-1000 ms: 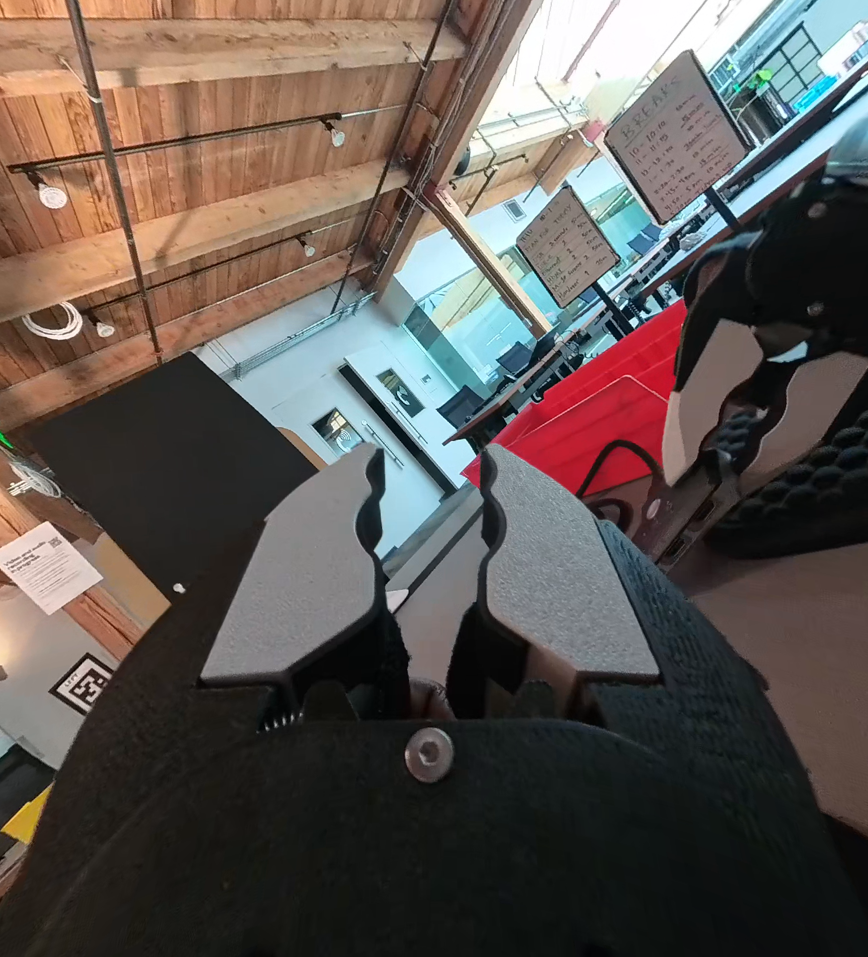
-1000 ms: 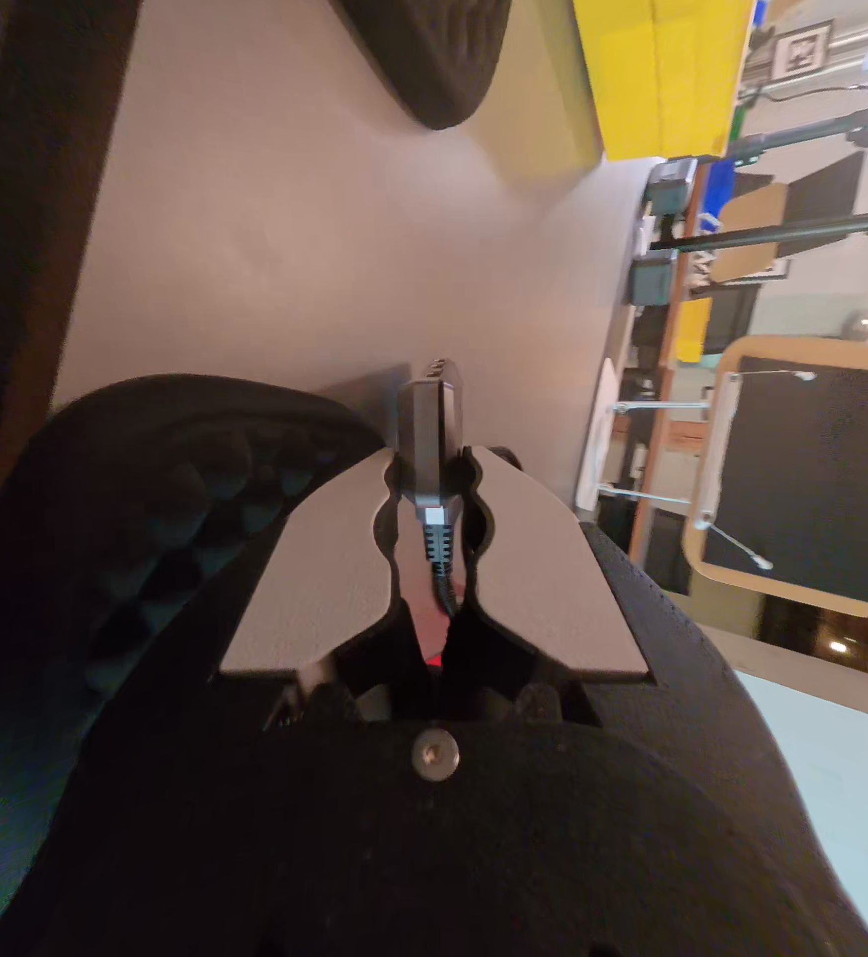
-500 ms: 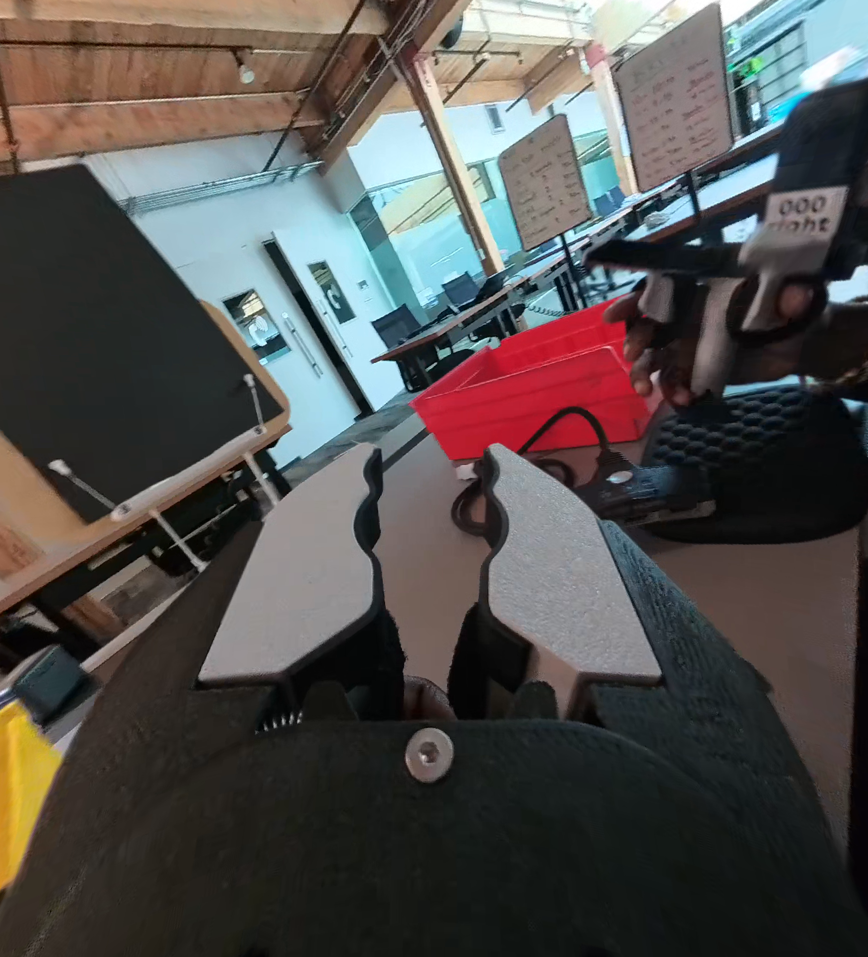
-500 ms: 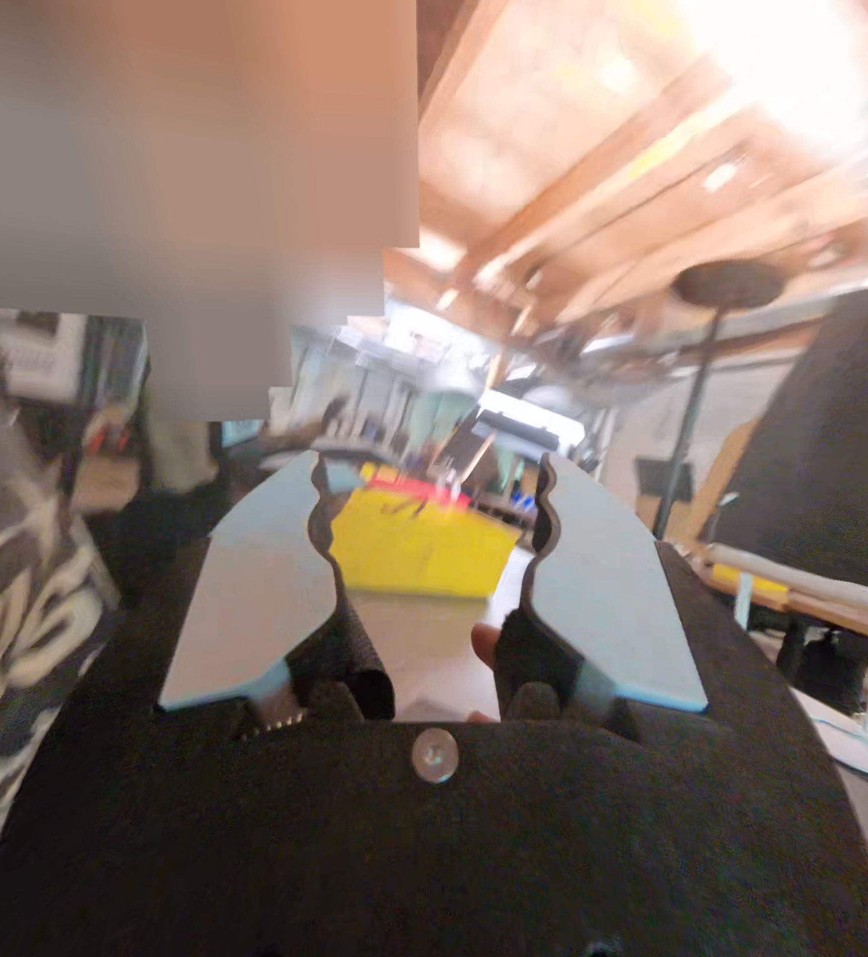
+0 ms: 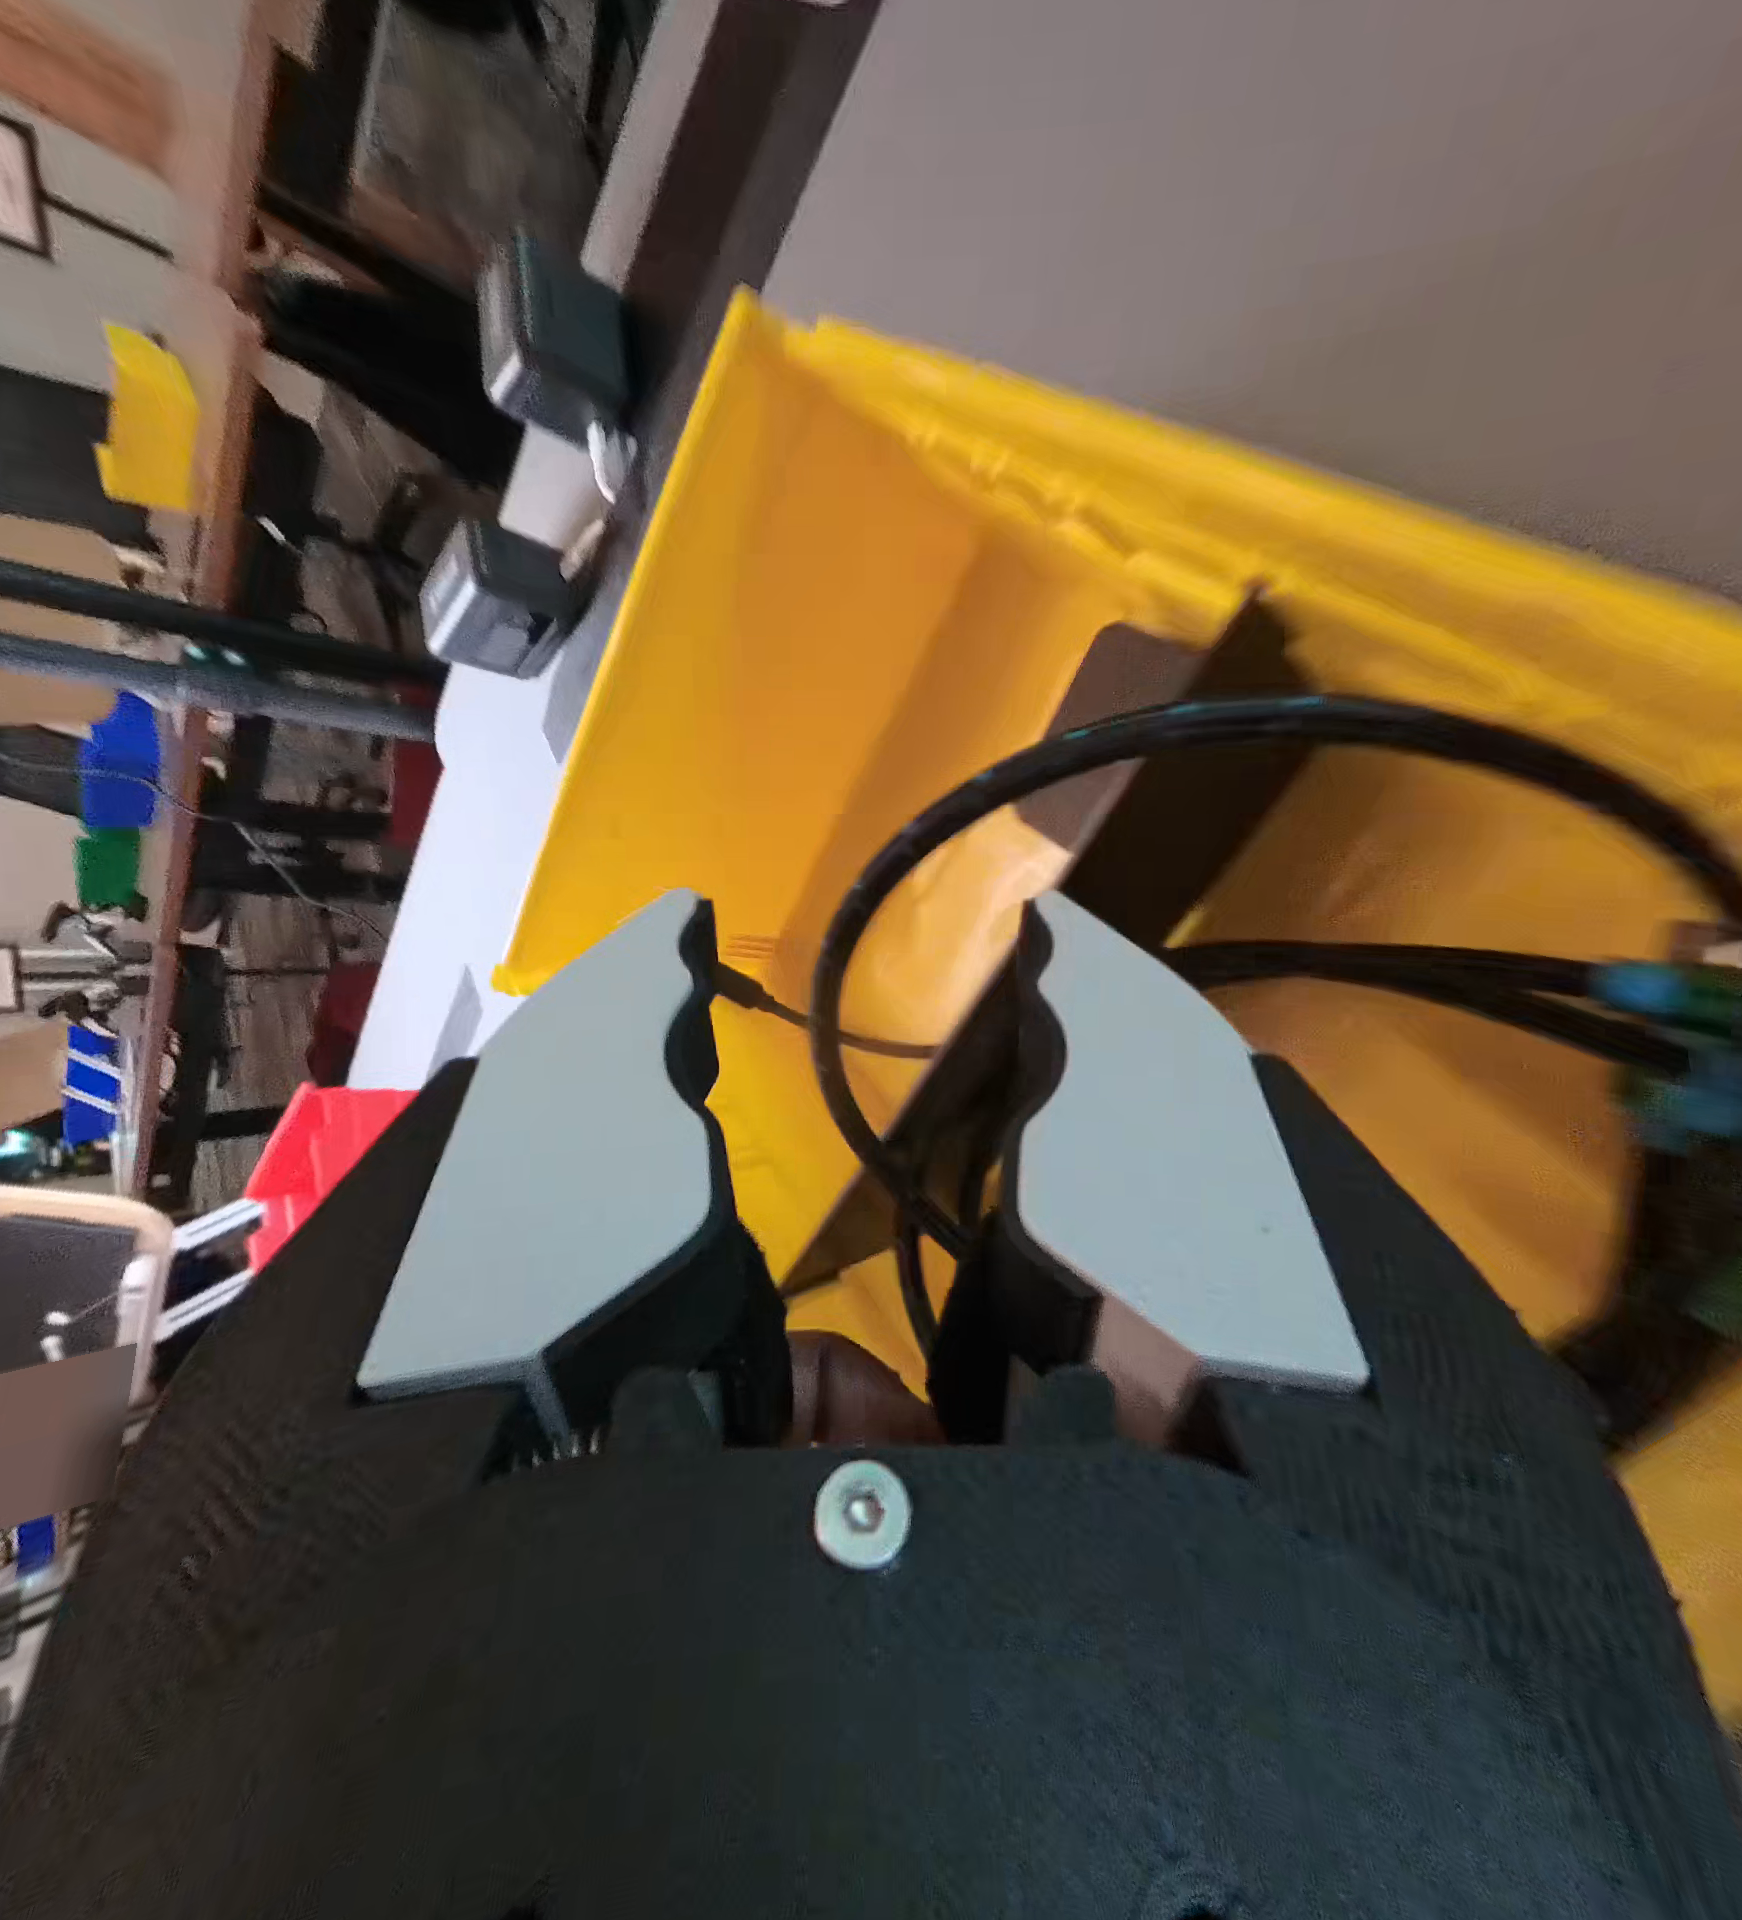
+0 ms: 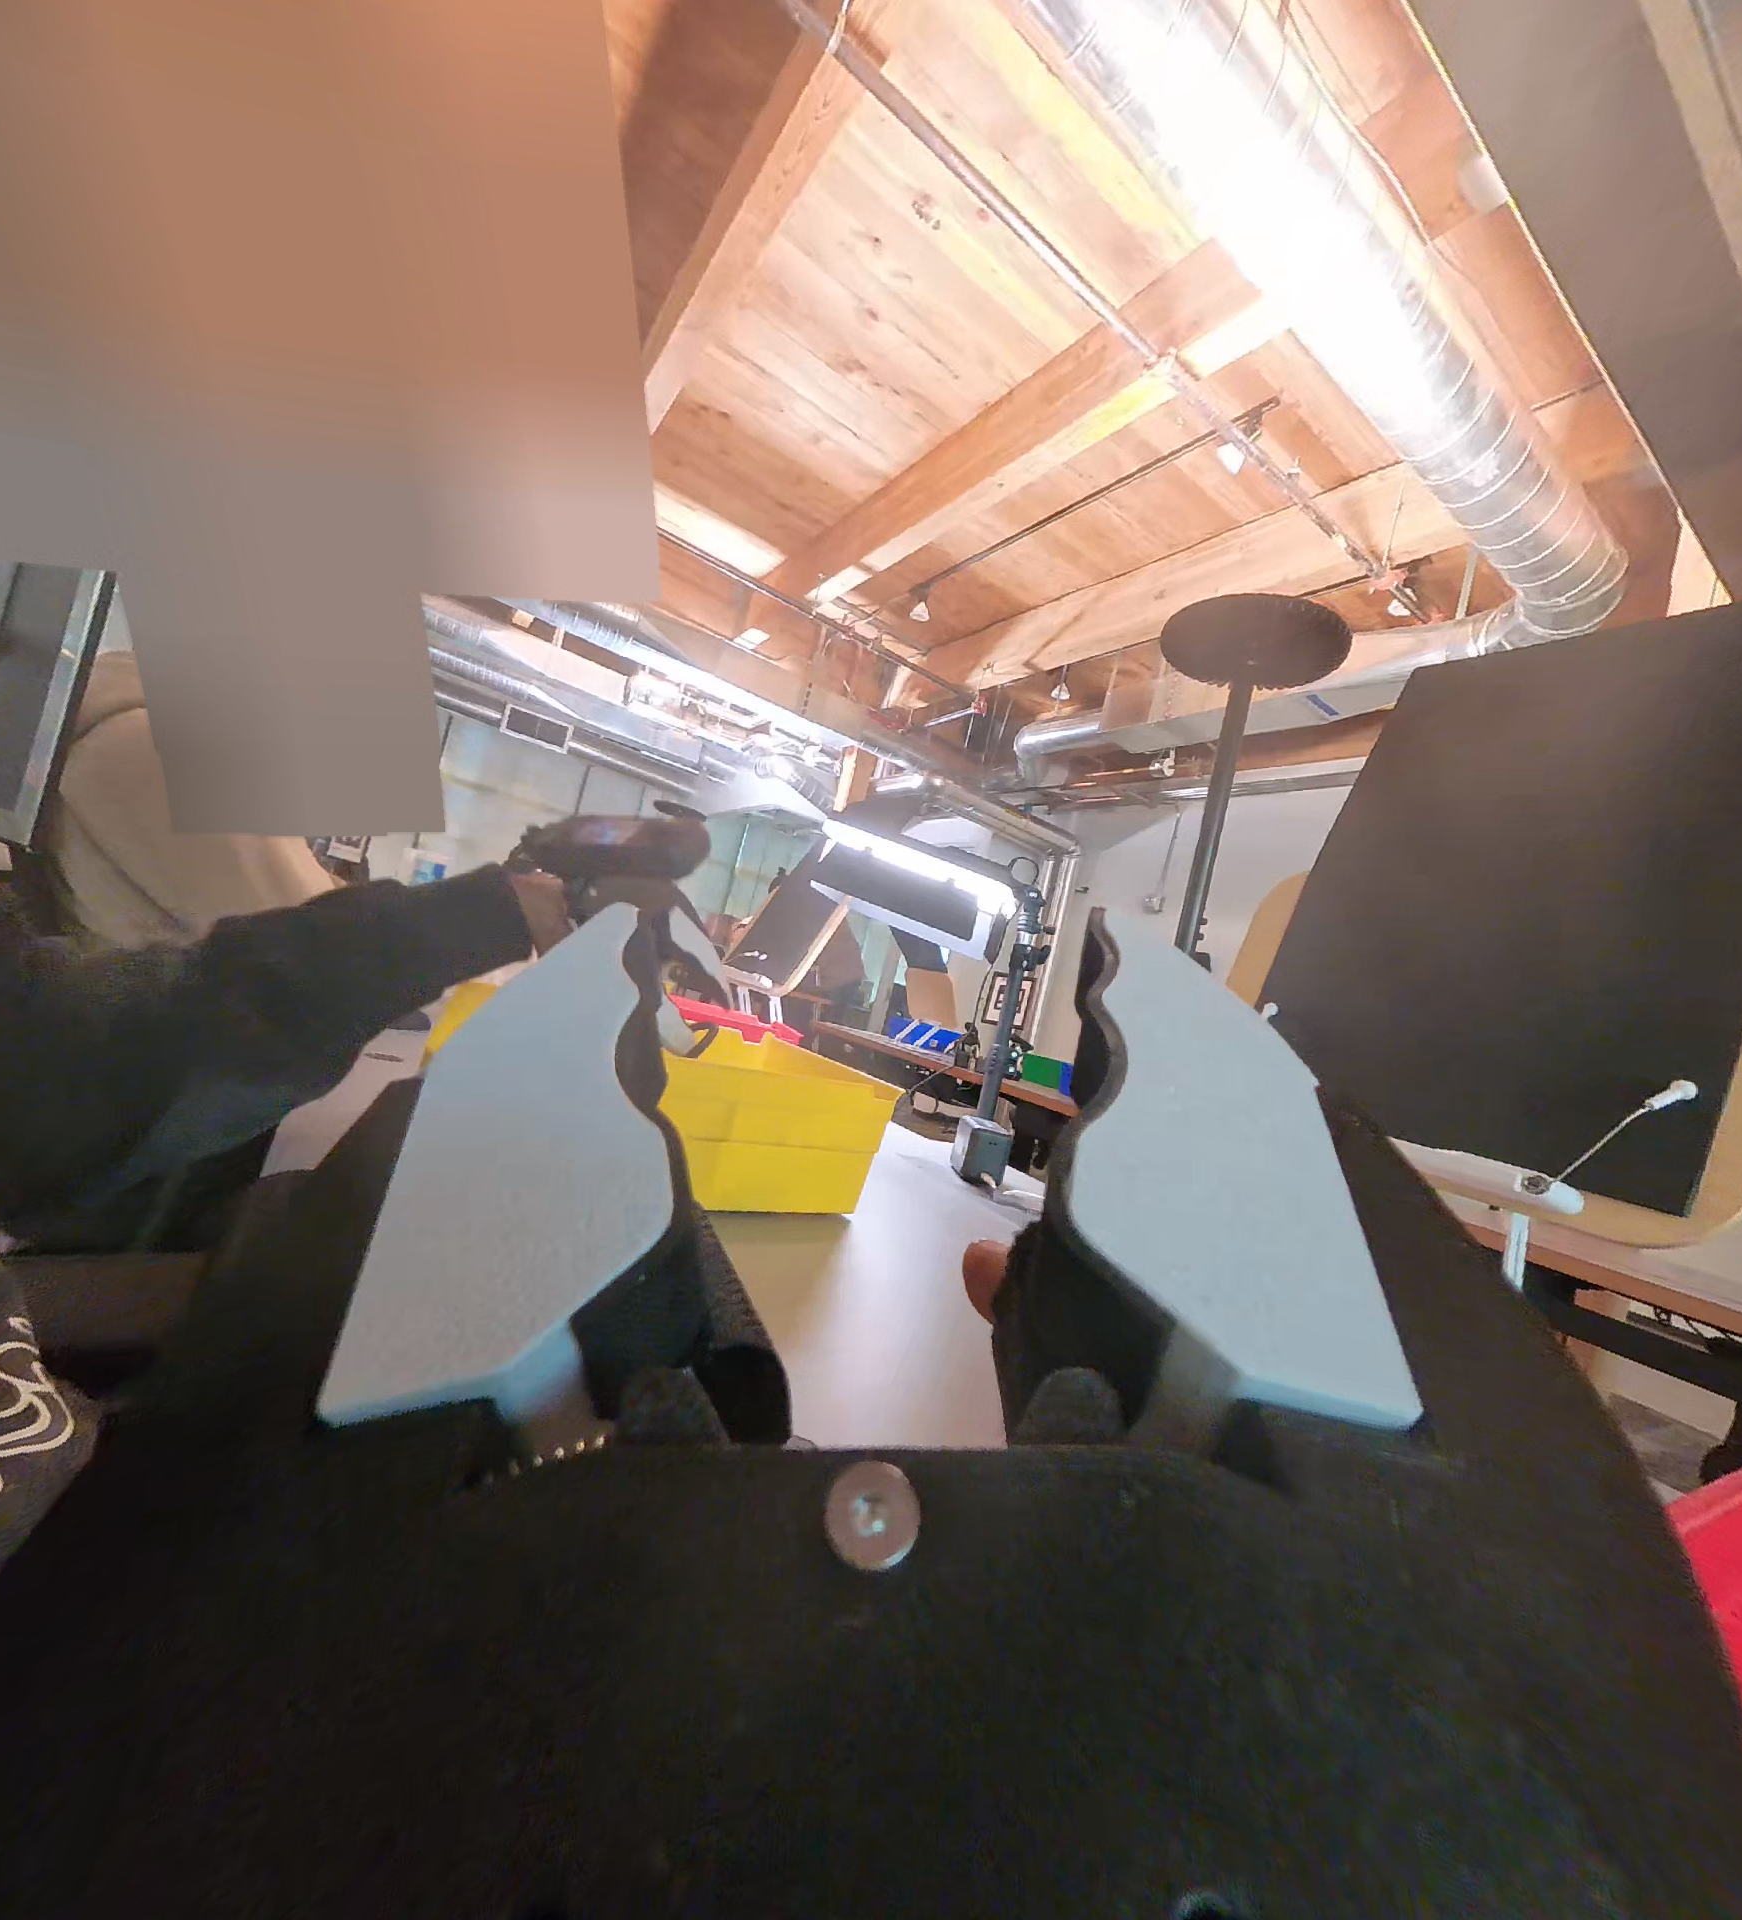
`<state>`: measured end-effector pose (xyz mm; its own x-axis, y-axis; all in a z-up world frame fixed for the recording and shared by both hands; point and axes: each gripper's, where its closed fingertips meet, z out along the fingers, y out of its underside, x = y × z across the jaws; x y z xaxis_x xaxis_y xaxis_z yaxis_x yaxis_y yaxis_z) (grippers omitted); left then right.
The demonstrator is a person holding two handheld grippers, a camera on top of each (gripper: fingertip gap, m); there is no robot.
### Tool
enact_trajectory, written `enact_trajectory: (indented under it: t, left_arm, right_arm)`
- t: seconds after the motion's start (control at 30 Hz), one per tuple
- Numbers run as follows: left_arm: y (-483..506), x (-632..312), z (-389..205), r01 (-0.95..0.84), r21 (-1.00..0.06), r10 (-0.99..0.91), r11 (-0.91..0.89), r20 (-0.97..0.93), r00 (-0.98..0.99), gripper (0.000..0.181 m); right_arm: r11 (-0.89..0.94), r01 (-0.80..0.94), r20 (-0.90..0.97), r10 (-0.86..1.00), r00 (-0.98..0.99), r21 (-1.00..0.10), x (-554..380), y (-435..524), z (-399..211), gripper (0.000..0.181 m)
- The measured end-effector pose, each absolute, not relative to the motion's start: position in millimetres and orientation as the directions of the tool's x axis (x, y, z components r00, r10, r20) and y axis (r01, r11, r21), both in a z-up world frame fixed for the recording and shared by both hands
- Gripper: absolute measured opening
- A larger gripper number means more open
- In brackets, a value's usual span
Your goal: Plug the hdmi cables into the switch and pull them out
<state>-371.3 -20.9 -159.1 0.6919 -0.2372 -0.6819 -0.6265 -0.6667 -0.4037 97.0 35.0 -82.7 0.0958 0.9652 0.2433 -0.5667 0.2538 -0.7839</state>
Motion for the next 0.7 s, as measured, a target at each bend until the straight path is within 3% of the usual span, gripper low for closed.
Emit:
enact_trajectory:
  t: [0.03,0.1,0.33,0.43,0.57,0.7]
  left_arm:
    - [-15,-382,-164,-0.624,-0.406,-0.23,-0.667,-0.685,0.691,0.048]
    - [-13,-394,-158,-0.622,-0.416,-0.181,-0.663,-0.718,0.672,0.011]
    - [-61,-393,-45,-0.6,-0.507,0.19,-0.62,-0.838,0.511,0.006]
    - [-85,-381,9,-0.585,-0.614,0.396,-0.529,-0.789,0.47,0.005]
    - [-111,-337,73,-0.636,-0.76,0.666,-0.133,-0.544,0.511,0.005]
    - [-105,-271,79,-0.486,-0.789,0.575,0.375,-0.213,0.79,0.005]
  right_arm:
    - [0.254,-0.567,0.241,0.965,0.099,-0.784,97,36,-83,0.078]
    - [0.251,-0.566,0.235,0.966,0.103,-0.785,98,38,-83,0.077]
    - [0.28,-0.515,0.264,0.959,0.107,-0.81,92,35,-93,0.073]
    - [0.29,-0.502,0.274,0.956,0.108,-0.815,90,33,-94,0.073]
    - [0.304,-0.463,0.278,0.952,0.126,-0.832,84,36,-98,0.068]
    - [0.344,-0.412,0.307,0.939,0.156,-0.844,75,31,-100,0.067]
